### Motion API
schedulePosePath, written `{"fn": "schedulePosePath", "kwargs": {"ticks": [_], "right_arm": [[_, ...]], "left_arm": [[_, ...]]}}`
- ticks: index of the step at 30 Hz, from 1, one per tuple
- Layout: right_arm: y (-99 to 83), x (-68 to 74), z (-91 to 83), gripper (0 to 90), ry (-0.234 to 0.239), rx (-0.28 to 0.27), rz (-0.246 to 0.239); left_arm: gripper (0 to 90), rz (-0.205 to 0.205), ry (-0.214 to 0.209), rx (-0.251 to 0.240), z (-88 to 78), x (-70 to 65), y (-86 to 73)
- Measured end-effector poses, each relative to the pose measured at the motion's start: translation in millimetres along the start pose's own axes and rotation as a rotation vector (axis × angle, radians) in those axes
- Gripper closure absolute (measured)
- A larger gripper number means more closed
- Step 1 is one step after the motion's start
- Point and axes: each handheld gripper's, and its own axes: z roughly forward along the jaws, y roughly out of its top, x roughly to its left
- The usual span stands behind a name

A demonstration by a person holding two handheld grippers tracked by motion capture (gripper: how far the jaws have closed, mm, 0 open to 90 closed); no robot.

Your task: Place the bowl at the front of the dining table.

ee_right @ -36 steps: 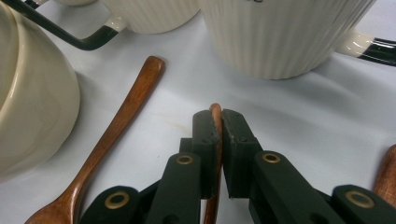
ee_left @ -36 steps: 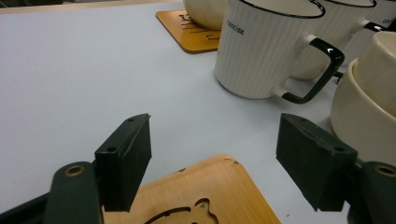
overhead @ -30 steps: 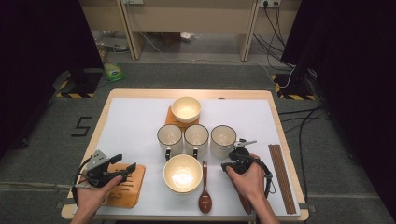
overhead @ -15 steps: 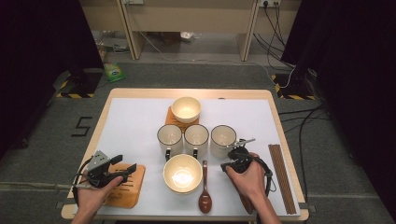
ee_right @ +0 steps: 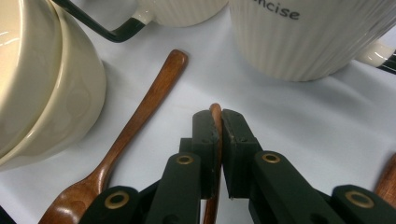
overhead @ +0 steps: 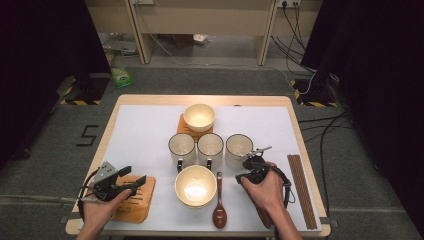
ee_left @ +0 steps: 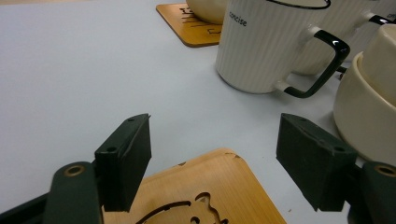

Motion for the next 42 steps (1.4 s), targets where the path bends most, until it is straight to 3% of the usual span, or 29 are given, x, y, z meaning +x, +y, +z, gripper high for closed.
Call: {"fn": "schedulePosePath", "kwargs": {"ticks": [42], "right_arm": [[25.6, 13.6, -22.1, 84.4, 0.013, -0.028, -0.034]], "left_arm": [[25.7, -0.003, -0.006, 0.002, 1.1, -0.8, -1.0]]}}
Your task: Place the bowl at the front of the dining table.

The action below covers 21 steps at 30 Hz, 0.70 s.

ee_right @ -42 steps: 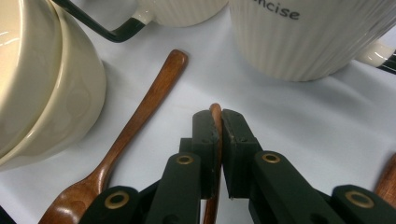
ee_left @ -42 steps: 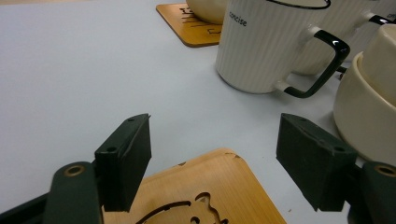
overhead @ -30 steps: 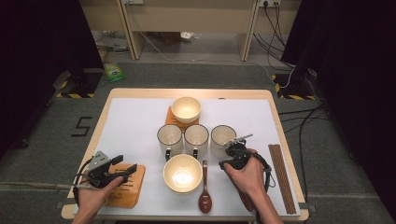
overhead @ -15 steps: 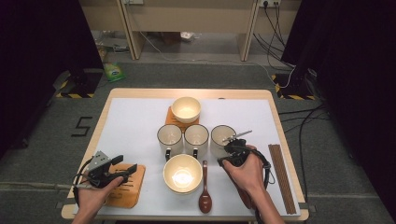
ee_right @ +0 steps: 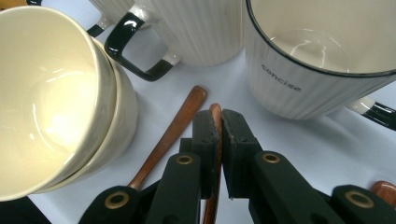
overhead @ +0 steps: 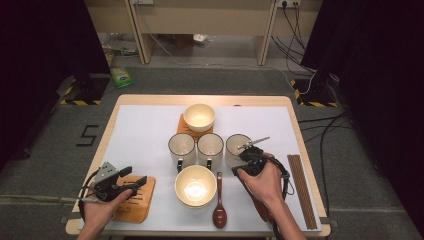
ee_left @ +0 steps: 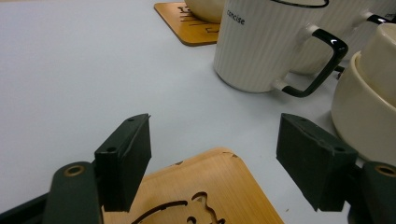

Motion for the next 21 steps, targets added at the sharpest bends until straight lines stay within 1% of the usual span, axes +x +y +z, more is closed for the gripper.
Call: {"fn": "schedulePosePath", "kwargs": {"ticks": [12, 21], "right_arm": [[7.4, 2.4, -6.2, 84.4, 0.001, -0.014, 0.0], [14.7, 4.8, -10.5, 84.4, -0.001, -0.004, -0.011]], "left_arm": [[25.7, -0.001, 0.0, 0.003, 0.1, -0.1, -0.2], [25.7, -0.003, -0.001, 0.0, -0.4, 0.5, -0.3]]}}
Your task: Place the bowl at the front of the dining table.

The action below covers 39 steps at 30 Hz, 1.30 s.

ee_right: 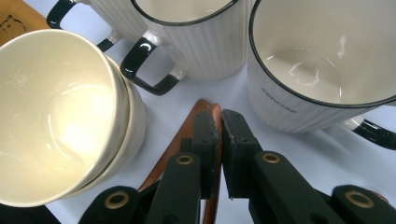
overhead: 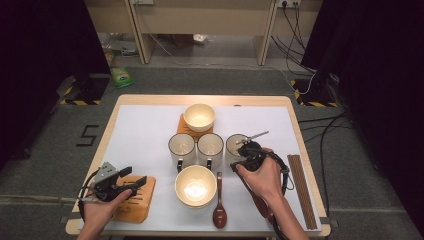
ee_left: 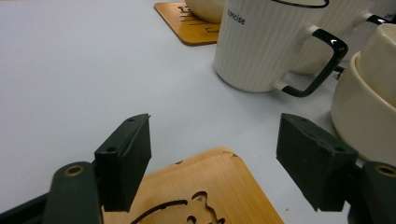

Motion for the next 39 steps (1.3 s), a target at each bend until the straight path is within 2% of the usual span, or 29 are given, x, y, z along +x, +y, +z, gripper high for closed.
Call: {"fn": "schedulePosePath", "kwargs": {"ticks": [16, 39], "right_arm": [[10.7, 1.1, -6.6, 84.4, 0.0, 0.002, -0.006], [30.5, 3.4, -12.1, 84.4, 0.01, -0.036, -0.002]], "left_arm": [[25.6, -0.003, -0.001, -0.004, -0.2, 0.0, -0.1], [25.7, -0.006, -0.002, -0.007, -0.8, 0.3, 0.2]]}}
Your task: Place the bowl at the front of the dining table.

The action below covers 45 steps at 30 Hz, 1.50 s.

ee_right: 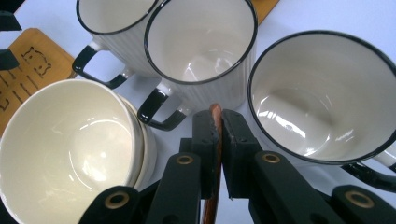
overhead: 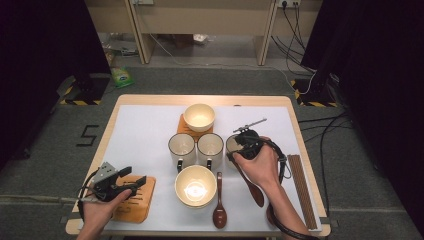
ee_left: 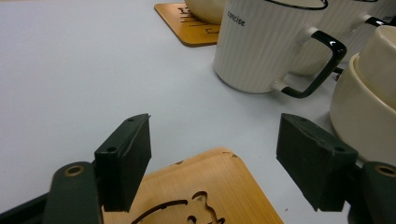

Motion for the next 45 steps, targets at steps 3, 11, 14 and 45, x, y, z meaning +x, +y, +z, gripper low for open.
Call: {"fn": "schedulePosePath", "kwargs": {"ticks": [3, 11, 14, 45], "right_arm": [[3.3, 0.5, -0.8, 84.4, -0.002, -0.008, -0.001], [13.3, 0.9, -2.4, 84.4, -0.014, -0.025, -0.003], [18.0, 0.9, -2.7, 84.4, -0.018, -0.031, -0.004], [46.6, -4.7, 1.7, 84.4, -0.029, -0.067, 0.026]], "left_arm": [[25.7, 0.001, -0.001, 0.001, 0.1, 0.0, -0.1], [25.7, -0.003, -0.001, -0.004, -0.6, 0.5, 0.5], [25.7, -0.004, -0.002, -0.003, -0.4, 0.4, 0.5], [25.7, -0.007, -0.004, 0.002, -0.3, 1.2, 0.2]]}}
